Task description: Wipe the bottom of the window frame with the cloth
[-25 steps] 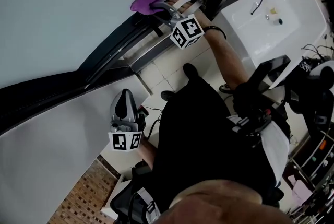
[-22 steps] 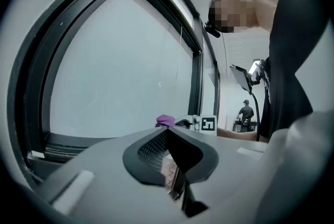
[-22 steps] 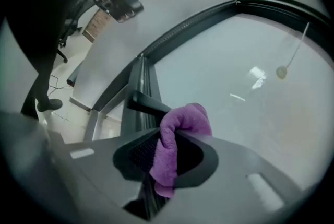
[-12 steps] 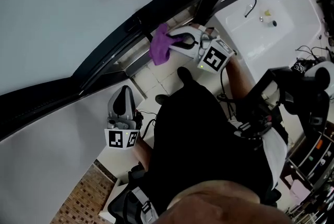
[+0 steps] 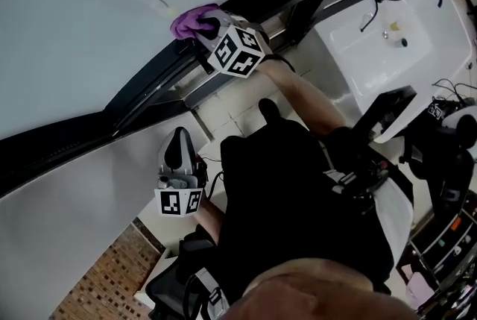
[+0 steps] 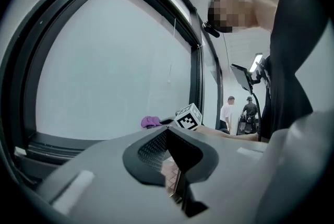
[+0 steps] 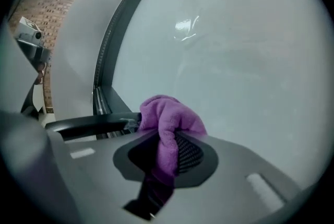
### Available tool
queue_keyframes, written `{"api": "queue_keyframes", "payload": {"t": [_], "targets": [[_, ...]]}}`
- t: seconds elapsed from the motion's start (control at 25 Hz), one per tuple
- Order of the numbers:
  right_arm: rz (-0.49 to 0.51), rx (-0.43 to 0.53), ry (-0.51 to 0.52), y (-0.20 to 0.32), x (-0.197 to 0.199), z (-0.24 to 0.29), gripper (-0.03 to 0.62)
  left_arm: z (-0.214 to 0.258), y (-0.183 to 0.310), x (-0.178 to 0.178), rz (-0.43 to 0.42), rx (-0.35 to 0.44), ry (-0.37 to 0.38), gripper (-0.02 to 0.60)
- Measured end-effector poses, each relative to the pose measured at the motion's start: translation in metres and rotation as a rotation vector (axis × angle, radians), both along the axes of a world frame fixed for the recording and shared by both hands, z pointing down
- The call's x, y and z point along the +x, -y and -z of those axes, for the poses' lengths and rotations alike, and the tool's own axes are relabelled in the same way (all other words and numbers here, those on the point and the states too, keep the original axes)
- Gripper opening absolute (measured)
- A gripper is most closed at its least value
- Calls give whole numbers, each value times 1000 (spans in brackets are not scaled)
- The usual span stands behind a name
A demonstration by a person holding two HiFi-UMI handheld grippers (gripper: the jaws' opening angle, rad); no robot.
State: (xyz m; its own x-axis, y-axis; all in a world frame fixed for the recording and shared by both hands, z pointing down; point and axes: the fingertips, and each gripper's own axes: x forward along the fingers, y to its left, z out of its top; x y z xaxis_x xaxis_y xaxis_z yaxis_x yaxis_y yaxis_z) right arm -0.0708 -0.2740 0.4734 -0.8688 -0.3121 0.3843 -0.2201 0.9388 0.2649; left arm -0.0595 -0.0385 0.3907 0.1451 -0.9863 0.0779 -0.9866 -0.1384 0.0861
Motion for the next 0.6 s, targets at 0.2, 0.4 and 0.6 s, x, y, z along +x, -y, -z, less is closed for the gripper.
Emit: {"api": "queue_keyframes", "payload": {"t": [0.2, 0.4, 0.6], "targets": [[21, 92, -109, 4, 10, -6, 64, -6, 12, 18, 7, -26, 16, 2], [-309, 243, -177, 57, 85, 11, 66, 0, 22, 14, -3, -13, 24, 2], [-95, 259, -294, 31, 30, -22, 47, -4, 38, 9, -79, 1, 4, 2]]}}
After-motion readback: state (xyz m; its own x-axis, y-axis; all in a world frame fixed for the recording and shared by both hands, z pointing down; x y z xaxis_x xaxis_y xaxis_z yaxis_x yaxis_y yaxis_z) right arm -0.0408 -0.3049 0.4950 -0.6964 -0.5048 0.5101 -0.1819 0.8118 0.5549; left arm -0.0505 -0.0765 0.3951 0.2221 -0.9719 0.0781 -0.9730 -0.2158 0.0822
